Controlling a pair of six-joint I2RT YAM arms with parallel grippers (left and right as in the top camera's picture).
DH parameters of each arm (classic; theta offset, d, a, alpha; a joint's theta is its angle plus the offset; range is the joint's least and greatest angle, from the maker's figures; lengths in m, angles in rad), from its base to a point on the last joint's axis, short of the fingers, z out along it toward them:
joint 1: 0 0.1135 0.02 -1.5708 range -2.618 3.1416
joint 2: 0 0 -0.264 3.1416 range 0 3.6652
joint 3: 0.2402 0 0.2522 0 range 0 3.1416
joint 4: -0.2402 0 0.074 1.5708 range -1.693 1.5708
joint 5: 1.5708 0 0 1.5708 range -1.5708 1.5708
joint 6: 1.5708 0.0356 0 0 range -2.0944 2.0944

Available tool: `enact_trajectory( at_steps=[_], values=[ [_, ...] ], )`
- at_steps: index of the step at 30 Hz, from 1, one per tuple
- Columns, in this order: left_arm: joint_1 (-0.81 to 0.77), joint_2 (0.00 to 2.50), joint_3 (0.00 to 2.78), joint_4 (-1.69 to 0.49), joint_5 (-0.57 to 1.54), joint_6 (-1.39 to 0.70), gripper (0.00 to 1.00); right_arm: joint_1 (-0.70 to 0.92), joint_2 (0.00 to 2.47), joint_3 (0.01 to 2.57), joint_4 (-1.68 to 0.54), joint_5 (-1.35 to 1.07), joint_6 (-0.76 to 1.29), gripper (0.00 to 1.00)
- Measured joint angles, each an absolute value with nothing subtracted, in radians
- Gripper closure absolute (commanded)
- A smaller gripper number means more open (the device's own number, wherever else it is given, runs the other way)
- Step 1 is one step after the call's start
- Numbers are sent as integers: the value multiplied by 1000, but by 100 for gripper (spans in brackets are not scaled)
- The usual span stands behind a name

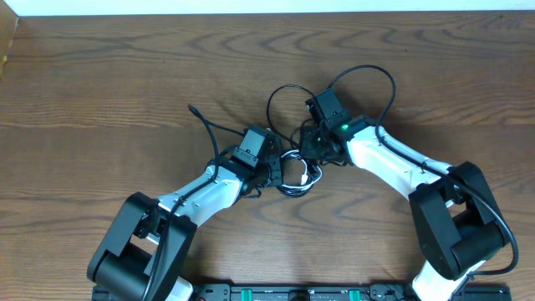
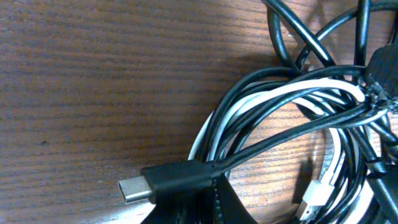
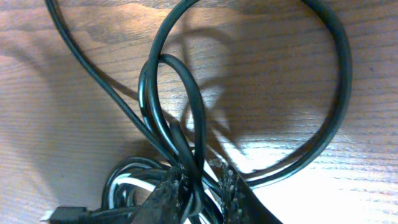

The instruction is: Untangle cables

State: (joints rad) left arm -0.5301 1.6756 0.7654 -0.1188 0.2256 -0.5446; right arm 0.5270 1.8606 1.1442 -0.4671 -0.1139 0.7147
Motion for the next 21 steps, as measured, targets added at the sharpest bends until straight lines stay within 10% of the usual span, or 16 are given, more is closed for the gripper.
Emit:
enact_trajectory(
  at_steps=[21],
  values=[
    [-553, 1682, 765, -100, 316, -542, 92, 425, 1851, 1126, -744, -18, 727, 97]
  ],
)
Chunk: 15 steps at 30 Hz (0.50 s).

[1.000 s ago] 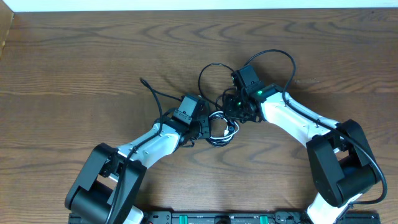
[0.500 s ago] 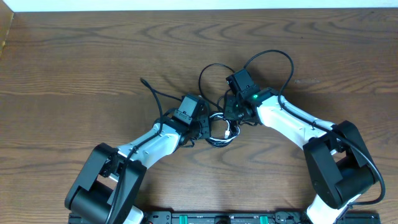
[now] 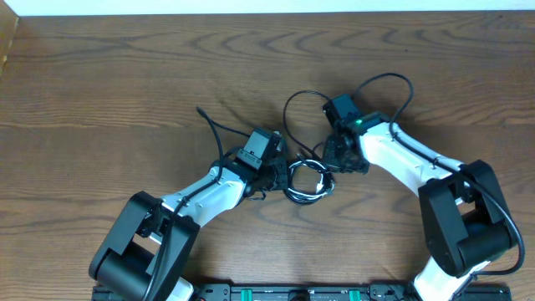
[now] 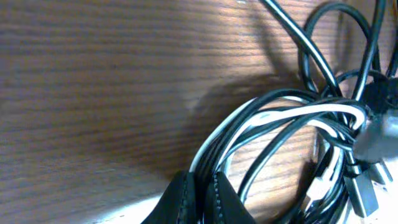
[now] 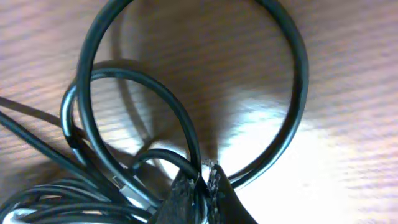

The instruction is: Untangle cables

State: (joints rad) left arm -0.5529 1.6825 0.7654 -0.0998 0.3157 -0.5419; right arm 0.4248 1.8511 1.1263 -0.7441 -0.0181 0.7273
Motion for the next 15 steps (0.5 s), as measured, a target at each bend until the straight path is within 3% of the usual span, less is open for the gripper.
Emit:
enact_trajectory(
  at_steps=[7, 15],
  values=[
    [-553, 1682, 765, -104, 324, -542, 92, 378, 1851, 1126, -780, -27, 680, 91],
    [-551, 1684, 765, -112, 301, -542, 92, 349, 1851, 1120, -822, 67, 636, 69]
  ],
)
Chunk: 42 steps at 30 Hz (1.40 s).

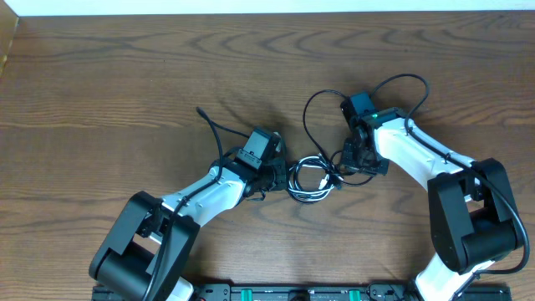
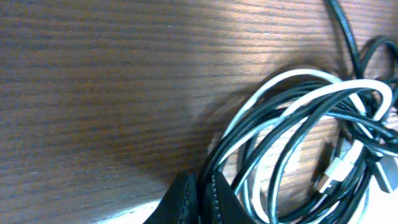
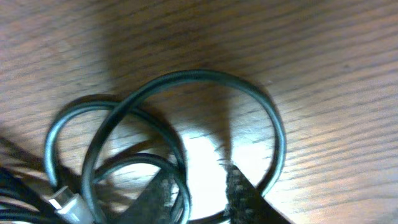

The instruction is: Untangle cables

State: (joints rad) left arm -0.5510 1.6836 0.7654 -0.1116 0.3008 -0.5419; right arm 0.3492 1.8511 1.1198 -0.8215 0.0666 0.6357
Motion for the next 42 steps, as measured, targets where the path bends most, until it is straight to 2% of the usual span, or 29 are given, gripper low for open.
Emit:
enact_trajectory(
  at_steps=[9, 15, 18, 21, 42],
  values=[
    [-551, 1685, 765, -111, 293, -542, 92, 348, 1851, 1117, -834, 137, 620, 42],
    [-551, 1685, 765, -110, 293, -542, 92, 348, 1851, 1117, -869, 193, 623, 18],
    [-551, 1685, 765, -110, 293, -542, 92, 348, 1851, 1117, -885, 220, 627, 12],
    [-551, 1685, 765, -110, 293, -542, 92, 348, 1850, 1117, -907, 238, 648, 2],
    [-551, 1686, 765, -110, 294, -542, 92, 344, 1848, 1117, -1011, 355, 788, 1]
  ],
)
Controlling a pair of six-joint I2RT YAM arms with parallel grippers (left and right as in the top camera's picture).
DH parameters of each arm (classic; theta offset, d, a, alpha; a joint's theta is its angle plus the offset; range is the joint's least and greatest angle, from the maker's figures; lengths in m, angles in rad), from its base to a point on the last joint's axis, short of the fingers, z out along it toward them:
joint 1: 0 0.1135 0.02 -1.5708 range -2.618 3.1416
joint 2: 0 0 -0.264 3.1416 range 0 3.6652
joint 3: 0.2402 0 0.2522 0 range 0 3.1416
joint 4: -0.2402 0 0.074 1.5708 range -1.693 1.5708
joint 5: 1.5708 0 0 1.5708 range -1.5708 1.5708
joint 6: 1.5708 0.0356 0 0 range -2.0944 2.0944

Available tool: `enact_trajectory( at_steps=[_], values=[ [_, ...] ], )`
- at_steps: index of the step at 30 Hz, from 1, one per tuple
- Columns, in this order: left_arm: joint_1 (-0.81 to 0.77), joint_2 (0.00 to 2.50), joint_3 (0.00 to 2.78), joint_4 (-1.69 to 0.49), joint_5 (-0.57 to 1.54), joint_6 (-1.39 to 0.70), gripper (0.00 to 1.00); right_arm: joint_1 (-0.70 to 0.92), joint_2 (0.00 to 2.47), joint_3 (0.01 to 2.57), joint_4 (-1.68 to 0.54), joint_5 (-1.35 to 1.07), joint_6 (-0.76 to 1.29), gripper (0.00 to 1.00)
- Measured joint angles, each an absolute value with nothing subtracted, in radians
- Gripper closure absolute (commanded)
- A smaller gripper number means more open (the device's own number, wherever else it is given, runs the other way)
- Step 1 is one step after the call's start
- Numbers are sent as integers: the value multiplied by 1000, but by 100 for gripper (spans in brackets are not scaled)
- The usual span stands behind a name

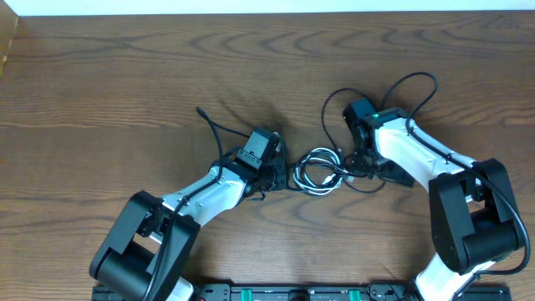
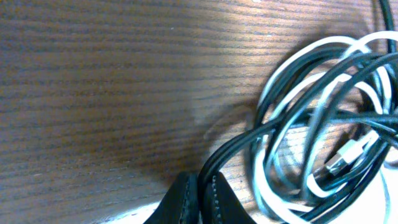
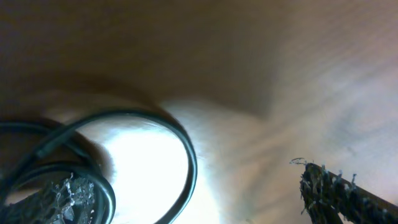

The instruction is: Untangle cables

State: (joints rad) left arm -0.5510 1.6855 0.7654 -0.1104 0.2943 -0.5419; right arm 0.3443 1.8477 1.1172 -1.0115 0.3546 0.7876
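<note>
A knot of black and white cables lies on the wooden table between my two grippers. My left gripper is shut on a black cable that runs up into the knot's white loops. In the overhead view the left gripper sits at the knot's left edge. My right gripper is wide open, and a black loop lies on the table between its fingers, ungripped. It hovers at the knot's right side.
A black cable loop arcs behind the right arm. Another black strand ends at a plug left of the left gripper. The wooden table stretches to a pale far edge along the top.
My right gripper's jaws have spread from partly open to wide open, and it sits slightly lower. The knot lies a little further right and more stretched. The left gripper holds its black cable as before.
First both grippers were close together at the knot, the right one's fingers around a black loop. Then both were shut on black cables and the right arm stood further right. Later still further right, its jaws parted. Now it is wide open and the knot is drawn out.
</note>
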Motion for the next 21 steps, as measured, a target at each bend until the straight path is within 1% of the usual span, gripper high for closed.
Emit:
enact_trajectory(
  at_steps=[3, 10, 15, 21],
  values=[
    [-551, 1687, 765, -107, 299, -542, 92, 344, 1848, 1117, -1059, 401, 842, 1],
    [-551, 1687, 765, -108, 300, -542, 92, 344, 1848, 1117, -1050, 442, 881, 1],
    [-538, 1686, 765, -111, 278, -543, 92, 319, 1848, 1112, -992, 451, 870, 1],
    [-537, 1685, 765, -111, 262, -543, 92, 311, 1848, 1110, -936, 406, 822, 1]
  ],
)
